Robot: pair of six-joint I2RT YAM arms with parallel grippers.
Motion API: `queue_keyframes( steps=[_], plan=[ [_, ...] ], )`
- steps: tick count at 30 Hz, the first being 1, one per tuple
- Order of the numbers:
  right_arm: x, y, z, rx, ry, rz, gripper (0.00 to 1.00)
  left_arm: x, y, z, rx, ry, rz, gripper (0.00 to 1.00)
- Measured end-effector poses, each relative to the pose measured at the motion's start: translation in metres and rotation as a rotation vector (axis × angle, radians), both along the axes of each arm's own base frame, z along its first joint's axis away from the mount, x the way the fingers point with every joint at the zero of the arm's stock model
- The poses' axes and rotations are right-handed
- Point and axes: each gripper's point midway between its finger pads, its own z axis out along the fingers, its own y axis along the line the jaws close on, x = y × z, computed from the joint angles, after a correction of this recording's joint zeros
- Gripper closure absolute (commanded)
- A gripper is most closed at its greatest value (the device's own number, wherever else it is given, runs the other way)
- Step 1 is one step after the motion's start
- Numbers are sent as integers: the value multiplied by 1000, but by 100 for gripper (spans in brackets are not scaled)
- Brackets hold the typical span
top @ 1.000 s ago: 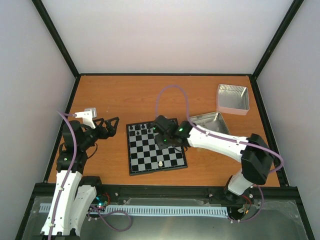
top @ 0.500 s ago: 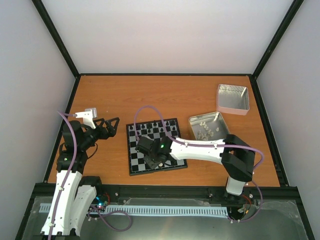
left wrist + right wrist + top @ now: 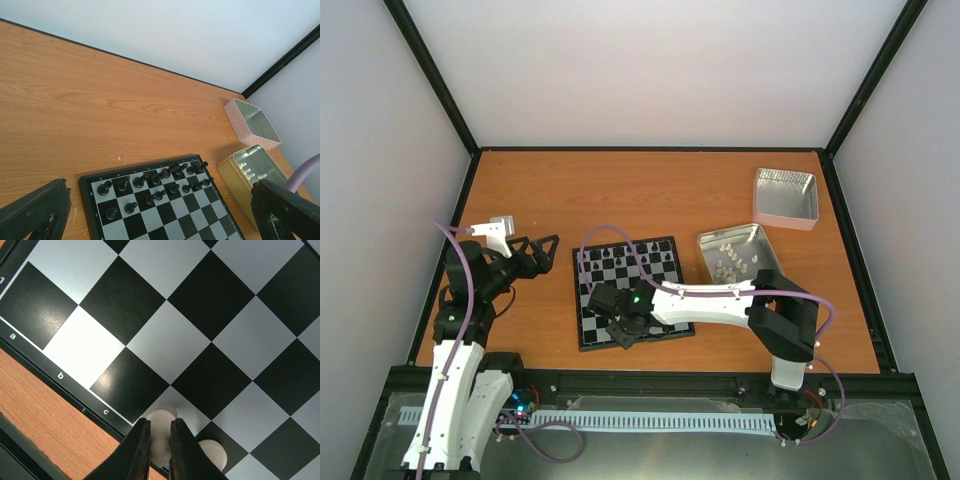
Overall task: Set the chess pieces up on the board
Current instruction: Place the chess piece on the chessboard, then pick up the chess piece from the storage box.
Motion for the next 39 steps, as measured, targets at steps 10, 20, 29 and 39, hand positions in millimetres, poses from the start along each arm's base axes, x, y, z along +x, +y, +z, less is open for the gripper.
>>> queue_keyframes(
  steps=[10,20,29,39],
  plan=[
    [4,0,2,-8,-20,-4,75,0,0,0,0,0,0,0],
    [49,3,82,197,-141,-188,63,0,0,0,0,0,0,0],
    [162,-142,123,237,-330,-731,57,-1,0,1,1,-6,1,0],
    [196,-283,91,150,-339,-1078,56,0,0,0,1,-1,1,0]
  ],
)
